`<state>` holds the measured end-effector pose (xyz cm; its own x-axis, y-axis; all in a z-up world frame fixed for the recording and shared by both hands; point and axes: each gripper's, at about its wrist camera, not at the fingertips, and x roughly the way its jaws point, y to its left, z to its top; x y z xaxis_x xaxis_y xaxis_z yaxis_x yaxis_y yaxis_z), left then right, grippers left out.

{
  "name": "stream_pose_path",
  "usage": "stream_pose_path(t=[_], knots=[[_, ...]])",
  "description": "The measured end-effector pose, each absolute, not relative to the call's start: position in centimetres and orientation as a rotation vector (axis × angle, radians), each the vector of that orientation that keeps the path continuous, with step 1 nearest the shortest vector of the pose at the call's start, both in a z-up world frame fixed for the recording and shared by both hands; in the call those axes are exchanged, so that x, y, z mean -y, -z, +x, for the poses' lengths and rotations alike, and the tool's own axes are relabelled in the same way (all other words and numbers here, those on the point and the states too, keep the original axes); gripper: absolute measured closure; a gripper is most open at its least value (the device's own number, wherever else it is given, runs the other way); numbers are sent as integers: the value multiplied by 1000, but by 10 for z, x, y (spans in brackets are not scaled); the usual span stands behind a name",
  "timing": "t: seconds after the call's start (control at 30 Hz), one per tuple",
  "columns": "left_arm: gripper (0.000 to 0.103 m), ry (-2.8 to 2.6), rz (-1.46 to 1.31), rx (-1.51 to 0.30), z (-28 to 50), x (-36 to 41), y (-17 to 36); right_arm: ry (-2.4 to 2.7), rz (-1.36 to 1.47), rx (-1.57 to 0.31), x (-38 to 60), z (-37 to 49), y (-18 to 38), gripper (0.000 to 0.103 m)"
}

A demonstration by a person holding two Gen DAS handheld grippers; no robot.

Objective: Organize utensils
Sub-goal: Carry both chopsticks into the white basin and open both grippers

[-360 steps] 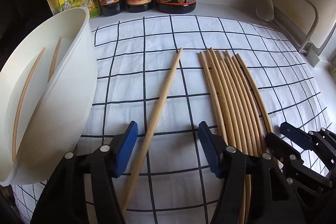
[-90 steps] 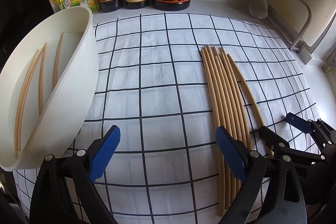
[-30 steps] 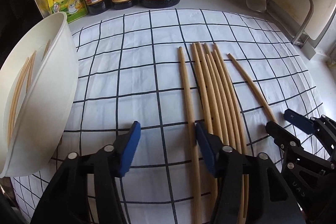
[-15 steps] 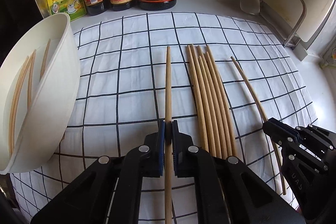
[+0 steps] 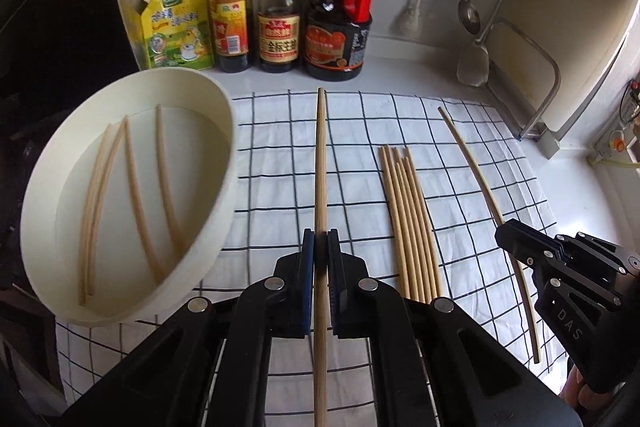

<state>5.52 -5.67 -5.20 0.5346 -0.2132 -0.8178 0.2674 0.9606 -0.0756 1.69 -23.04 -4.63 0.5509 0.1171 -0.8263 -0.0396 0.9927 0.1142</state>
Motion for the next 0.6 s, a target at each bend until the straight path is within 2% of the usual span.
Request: stream_pose_path(t=[0.3, 0.6], knots=[[96, 174, 1, -905, 58, -35, 7, -223, 47, -925, 157, 46, 8, 96], [96, 45, -40, -914, 98, -123, 11, -349, 28, -927, 68, 99, 17, 96]])
